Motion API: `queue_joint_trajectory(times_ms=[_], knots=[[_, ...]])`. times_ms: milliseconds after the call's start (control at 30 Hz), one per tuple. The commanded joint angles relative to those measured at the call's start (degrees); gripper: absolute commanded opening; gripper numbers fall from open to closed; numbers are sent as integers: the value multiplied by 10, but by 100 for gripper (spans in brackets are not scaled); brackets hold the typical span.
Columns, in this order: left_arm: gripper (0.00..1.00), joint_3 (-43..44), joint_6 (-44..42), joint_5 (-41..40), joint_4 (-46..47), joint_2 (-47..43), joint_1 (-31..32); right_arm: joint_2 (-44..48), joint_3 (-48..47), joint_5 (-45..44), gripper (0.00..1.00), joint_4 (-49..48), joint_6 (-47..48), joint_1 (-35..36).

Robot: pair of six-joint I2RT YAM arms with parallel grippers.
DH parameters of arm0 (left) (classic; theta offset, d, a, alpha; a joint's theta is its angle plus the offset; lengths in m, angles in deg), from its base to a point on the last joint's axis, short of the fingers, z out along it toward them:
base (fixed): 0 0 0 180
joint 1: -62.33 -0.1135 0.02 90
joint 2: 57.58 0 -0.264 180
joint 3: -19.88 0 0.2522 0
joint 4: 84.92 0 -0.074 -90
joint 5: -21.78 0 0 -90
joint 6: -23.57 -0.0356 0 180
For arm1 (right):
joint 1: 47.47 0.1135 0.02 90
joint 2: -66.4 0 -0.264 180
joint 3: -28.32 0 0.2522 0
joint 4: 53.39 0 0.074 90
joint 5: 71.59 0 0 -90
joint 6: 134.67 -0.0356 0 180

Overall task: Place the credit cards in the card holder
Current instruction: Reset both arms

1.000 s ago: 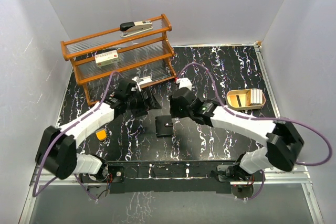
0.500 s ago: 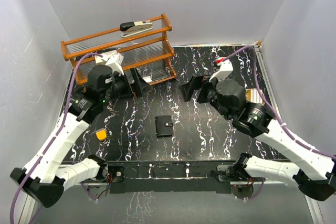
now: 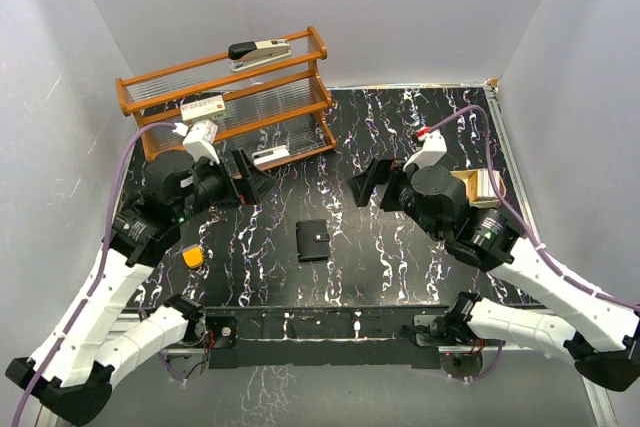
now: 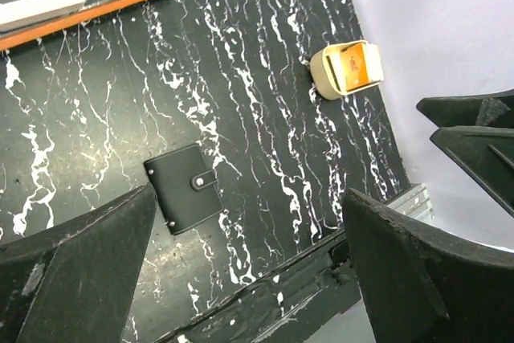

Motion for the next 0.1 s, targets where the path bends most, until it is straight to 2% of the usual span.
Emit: queue_joint_trajectory(times_ms=[0,67], knots=[[99,-20,5,-5,-1,-6,0,11,12,13,98,-38,-5,-1],[99,-20,6,-4,-1,-5,0,13,14,15,98,-43,-5,-1]])
